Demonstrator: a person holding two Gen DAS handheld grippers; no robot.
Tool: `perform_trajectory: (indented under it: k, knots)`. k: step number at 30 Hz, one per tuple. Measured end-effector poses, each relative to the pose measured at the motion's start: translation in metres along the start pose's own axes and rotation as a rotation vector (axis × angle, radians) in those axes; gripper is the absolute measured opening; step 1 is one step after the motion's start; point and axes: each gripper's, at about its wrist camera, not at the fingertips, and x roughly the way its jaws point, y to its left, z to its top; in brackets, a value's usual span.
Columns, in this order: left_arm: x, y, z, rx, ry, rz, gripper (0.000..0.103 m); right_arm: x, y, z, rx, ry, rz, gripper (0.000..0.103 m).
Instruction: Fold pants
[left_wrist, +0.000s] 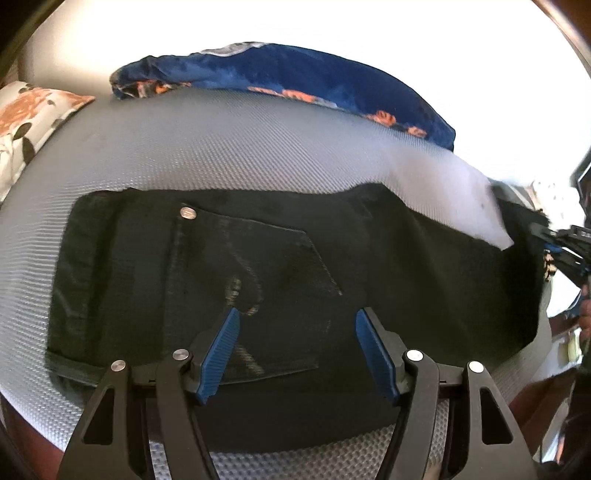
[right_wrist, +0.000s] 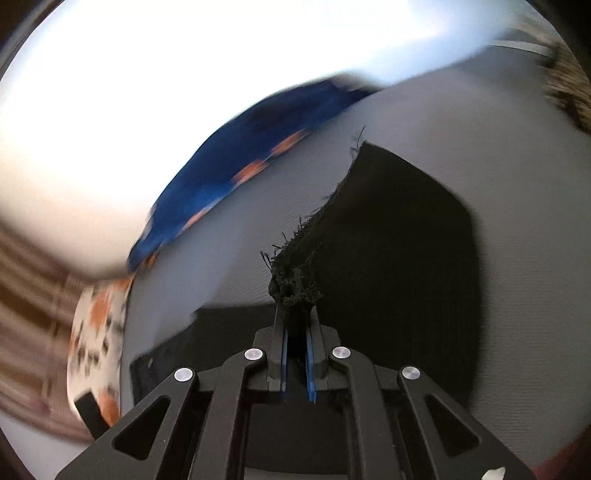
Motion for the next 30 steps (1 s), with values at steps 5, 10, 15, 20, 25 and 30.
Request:
perform_trajectory:
  k: [5,10,15,20,25,30]
  knots:
    - [-0.013,0.017,-0.001,-0.034,-0.016,-0.004,0.067,0.07,0.075,-0.04,-0.145,0.177,0.085,0.008]
    - [-0.019,0.025,0.0,-0.052,-0.011,-0.037,0.066,0.119,0.114,-0.105,-0.316,0.365,0.053,0.009]
    - [-0.019,0.018,0.005,-0.051,-0.006,-0.084,0.066,0.124,0.125,-0.136,-0.442,0.399,0.003,0.009]
    - [-0.01,0.002,0.01,-0.062,0.027,-0.176,0.066,0.12,0.131,-0.139,-0.505,0.401,0.0,0.018]
    - [-0.003,-0.01,0.01,-0.09,0.08,-0.264,0.066,0.102,0.135,-0.136,-0.508,0.376,0.033,0.046]
    - [0.011,-0.02,0.01,-0.137,0.162,-0.341,0.065,0.071,0.115,-0.119,-0.453,0.301,0.008,0.049]
